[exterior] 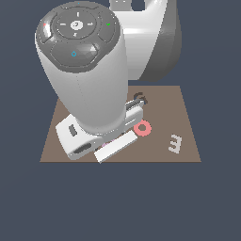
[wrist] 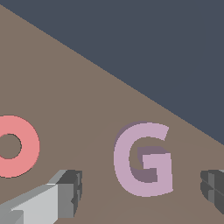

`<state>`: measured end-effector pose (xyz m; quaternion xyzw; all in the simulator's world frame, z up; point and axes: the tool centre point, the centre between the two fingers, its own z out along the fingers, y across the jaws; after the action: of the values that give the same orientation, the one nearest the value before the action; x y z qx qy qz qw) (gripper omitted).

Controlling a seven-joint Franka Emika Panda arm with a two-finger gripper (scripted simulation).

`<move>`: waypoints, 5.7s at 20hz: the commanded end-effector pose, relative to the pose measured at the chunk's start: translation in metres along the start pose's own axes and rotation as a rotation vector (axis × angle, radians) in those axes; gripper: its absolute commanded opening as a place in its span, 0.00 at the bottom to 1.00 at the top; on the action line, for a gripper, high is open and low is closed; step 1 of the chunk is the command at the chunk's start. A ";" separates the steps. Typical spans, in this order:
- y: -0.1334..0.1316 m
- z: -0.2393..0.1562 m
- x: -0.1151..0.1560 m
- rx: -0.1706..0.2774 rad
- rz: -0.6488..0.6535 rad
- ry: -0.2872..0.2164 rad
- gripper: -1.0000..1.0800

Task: Insert a designated object into the corresponding slot on a board.

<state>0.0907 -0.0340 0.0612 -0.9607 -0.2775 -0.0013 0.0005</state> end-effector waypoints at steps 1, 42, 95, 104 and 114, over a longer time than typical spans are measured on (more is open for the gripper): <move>0.002 0.006 0.004 0.000 -0.029 -0.001 0.96; -0.002 0.031 0.017 0.000 -0.160 -0.003 0.00; -0.194 0.022 -0.036 0.001 -2.445 -0.001 0.00; -0.193 0.021 -0.067 0.002 -2.723 -0.001 0.00; -0.187 0.021 -0.085 0.003 -2.887 -0.001 0.00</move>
<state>-0.0797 0.0804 0.0399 0.1437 -0.9896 -0.0001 -0.0003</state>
